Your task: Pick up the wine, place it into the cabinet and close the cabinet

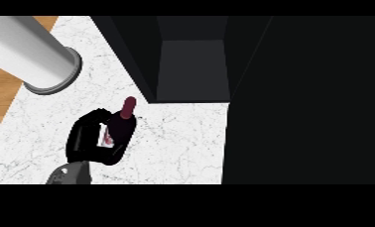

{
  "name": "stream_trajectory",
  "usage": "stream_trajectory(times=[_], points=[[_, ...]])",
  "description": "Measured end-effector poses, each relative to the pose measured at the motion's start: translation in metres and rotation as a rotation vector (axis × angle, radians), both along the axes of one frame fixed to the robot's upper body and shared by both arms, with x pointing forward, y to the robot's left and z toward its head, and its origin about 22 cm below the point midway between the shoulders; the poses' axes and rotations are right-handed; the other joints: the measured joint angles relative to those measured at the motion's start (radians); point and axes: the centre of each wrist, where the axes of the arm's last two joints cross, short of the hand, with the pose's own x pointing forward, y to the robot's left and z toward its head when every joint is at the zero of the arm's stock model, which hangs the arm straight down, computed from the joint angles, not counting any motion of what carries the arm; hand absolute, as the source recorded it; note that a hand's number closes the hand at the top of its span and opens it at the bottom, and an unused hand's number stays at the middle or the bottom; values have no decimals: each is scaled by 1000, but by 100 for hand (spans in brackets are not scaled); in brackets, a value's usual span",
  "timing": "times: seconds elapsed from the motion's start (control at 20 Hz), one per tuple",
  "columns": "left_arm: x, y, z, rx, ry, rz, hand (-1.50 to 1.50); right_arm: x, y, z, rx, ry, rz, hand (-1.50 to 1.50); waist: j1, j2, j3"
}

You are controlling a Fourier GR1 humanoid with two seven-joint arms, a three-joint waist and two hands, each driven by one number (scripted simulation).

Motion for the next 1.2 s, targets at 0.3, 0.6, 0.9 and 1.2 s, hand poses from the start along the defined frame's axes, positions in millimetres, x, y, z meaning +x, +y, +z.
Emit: stream_trajectory(times=[0.3, 0.6, 0.9, 1.2], points=[[-18, 14, 1, 49, 6, 40, 150, -1, 2, 2, 1, 16, 8, -150, 8, -2, 1], [-32, 20, 13, 94, -46, 89, 150, 1, -2, 2, -1, 4, -6, -150, 11, -2, 1], [-37, 15, 44, 83, -140, 105, 150, 0, -2, -1, 7, 17, 0, -150, 14, -4, 1], [-39, -10, 86, 23, -153, 37, 150, 0, -1, -6, 21, 12, 11, -150, 13, -3, 1]])
